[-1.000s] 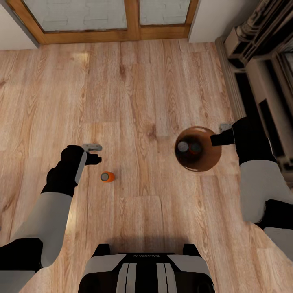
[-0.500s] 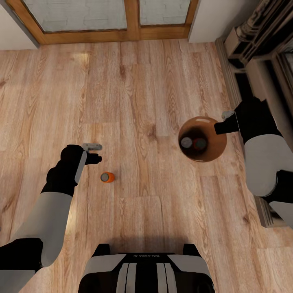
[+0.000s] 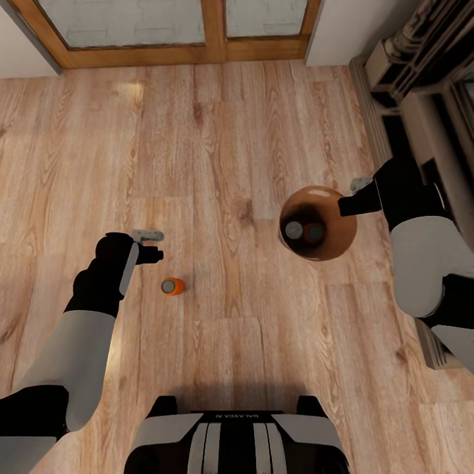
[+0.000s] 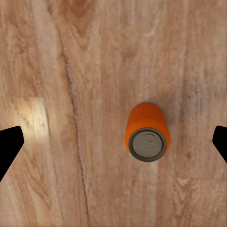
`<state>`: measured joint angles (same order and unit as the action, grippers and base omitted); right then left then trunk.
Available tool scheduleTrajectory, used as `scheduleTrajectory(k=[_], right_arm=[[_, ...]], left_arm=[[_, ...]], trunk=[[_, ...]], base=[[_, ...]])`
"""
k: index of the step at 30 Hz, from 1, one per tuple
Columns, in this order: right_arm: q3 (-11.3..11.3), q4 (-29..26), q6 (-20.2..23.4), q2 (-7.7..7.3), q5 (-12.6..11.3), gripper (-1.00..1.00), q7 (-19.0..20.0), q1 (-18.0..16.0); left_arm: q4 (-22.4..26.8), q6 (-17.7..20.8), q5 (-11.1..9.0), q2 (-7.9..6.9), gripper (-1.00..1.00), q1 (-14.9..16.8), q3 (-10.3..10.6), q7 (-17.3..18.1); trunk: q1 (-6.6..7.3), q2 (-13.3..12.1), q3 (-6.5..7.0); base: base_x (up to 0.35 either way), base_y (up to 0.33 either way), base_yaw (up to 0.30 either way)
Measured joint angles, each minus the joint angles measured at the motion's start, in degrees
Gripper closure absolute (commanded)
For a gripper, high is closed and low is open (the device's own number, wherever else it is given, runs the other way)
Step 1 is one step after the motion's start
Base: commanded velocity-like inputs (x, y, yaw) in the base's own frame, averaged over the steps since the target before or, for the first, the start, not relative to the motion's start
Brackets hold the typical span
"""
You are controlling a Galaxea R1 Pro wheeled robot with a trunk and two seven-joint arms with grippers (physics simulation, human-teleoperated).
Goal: Put the three can of soda from the living room inside the tash can in the kitchen.
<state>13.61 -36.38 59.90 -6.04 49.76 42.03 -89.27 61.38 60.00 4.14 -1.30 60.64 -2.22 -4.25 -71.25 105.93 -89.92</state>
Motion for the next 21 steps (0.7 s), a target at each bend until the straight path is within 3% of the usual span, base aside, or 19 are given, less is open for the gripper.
scheduleTrajectory(k=[3, 6, 10, 13, 21], right_arm=[[-0.09, -0.02, -0.38, 0.03, 1.18, 1.00, 0.08, 0.00], [-0.15, -0.03, -0.27, 0.04, 0.77, 1.00, 0.18, -0.27], [-0.10, 1.83, -0.74, -0.01, 1.47, 1.00, 0.12, -7.12], [-0.15, 5.22, 0.06, 0.03, 0.54, 1.00, 0.29, -10.08], [-0.19, 6.58, -0.23, -0.03, 1.34, 1.00, 0.24, -12.38]], left_arm=[[-0.02, 0.00, 0.00, 0.00, -1.00, 0.00, 0.04, -0.09], [-0.03, 0.00, 0.09, 0.09, -1.00, 0.00, 0.17, -0.13], [-0.04, -0.01, 0.10, 0.08, -1.00, 0.00, 0.21, -0.14], [-0.03, 0.00, 0.07, 0.06, -1.00, 0.00, 0.21, -0.14], [-0.40, 0.00, -0.01, 0.01, -1.00, 0.00, 0.20, -0.41]], trunk=[[-0.66, 1.20, -0.54], [-1.32, 2.41, -1.12], [-2.19, 4.01, -2.05], [-2.86, 5.21, -2.81], [-4.62, 8.42, -4.92]], base=[[0.000, 0.000, 0.000], [0.000, 0.000, 0.000], [0.000, 0.000, 0.000], [0.000, 0.000, 0.000], [0.000, 0.000, 0.000]])
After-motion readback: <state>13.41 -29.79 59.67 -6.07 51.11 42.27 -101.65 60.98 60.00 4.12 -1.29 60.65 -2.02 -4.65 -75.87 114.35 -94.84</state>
